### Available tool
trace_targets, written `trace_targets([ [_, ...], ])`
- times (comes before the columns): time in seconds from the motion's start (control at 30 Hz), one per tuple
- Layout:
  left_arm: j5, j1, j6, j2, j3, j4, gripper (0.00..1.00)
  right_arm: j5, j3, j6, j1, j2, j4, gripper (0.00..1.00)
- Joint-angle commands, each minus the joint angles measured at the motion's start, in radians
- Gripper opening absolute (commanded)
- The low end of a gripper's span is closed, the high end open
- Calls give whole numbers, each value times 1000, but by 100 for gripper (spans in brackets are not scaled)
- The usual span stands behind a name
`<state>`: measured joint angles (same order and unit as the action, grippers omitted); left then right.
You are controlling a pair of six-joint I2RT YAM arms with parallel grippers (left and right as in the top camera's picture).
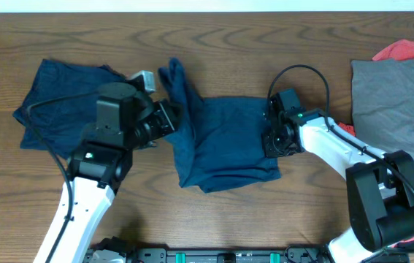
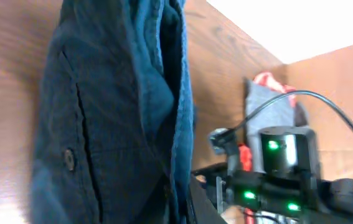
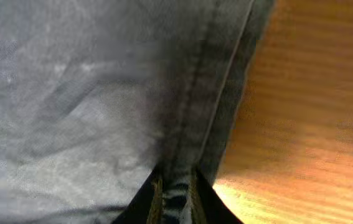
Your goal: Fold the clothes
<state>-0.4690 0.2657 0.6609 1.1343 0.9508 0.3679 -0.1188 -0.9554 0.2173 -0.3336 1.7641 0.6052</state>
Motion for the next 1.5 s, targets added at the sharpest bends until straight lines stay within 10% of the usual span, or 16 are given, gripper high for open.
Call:
trace_targets([
  [0.0,-16,64,64,31,33,-46,6,2,80,35,-11,27,-46,15],
  [0.73,97,432,184,370,33,-435,6,-1,108,60,-27,27,-63,15],
  [0.93,96,413,182,360,33,-478,36,-1,78,60,-5,10,24,26],
  [1.47,246,123,19,409,33,-475,52,-250,-170,-16,137,-367,260,27],
])
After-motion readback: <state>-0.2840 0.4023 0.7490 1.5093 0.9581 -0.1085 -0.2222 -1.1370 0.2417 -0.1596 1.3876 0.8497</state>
